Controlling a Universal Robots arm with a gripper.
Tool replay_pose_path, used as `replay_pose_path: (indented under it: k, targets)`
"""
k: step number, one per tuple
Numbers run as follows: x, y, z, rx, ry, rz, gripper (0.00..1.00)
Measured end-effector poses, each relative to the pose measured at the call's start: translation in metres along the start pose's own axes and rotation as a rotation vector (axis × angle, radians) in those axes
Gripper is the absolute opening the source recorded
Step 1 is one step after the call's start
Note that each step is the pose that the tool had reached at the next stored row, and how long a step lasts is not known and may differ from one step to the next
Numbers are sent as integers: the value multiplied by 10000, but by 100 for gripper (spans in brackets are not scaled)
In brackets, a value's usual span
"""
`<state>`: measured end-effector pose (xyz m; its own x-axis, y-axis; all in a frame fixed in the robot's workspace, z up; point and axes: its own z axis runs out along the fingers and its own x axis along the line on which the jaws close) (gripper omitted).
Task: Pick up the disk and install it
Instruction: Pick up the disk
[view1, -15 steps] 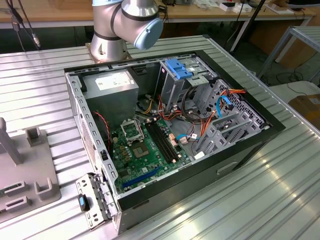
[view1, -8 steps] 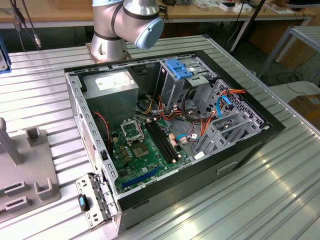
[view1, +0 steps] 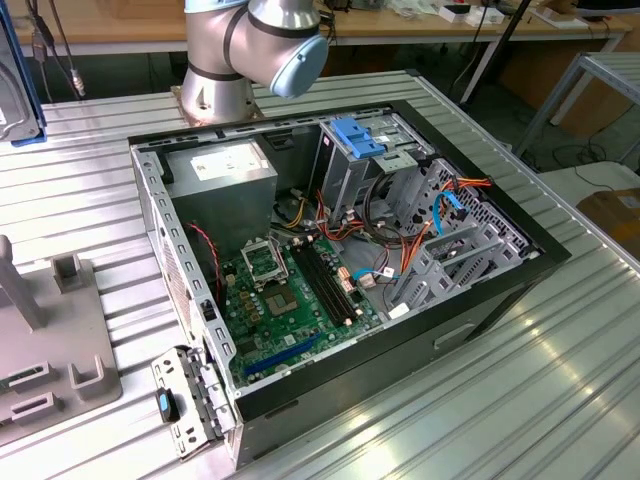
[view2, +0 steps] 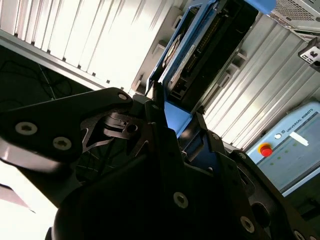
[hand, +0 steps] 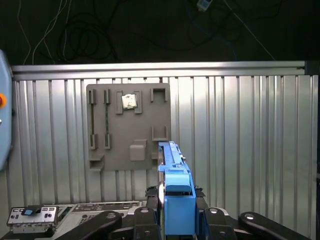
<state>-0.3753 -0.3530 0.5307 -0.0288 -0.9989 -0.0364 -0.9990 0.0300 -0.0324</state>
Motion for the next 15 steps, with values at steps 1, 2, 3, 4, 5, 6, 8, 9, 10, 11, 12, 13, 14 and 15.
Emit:
replay_pose_path:
  k: [1, 2, 3, 4, 5, 6, 8, 9, 10, 11, 12, 13, 14, 15]
  targets:
    - [0, -9, 0, 0, 0, 0, 37]
    - [0, -17, 1, 1, 0, 0, 37]
    - [-1, -33, 1, -1, 0, 0, 37]
    - [-1, -42, 1, 0, 0, 0, 37]
    - [-1, -47, 2, 0, 0, 0, 37]
    - [-1, -55, 2, 0, 0, 0, 37]
    - [-2, -61, 2, 0, 0, 0, 37]
    - [-2, -64, 2, 1, 0, 0, 37]
    - [-2, -68, 2, 0, 0, 0, 37]
    - [-2, -72, 3, 1, -1, 0, 37]
    - [-2, -79, 2, 0, 0, 0, 37]
    - [-2, -83, 3, 0, 0, 0, 37]
    - [-2, -86, 3, 0, 0, 0, 37]
    - [-3, -89, 3, 0, 0, 0, 37]
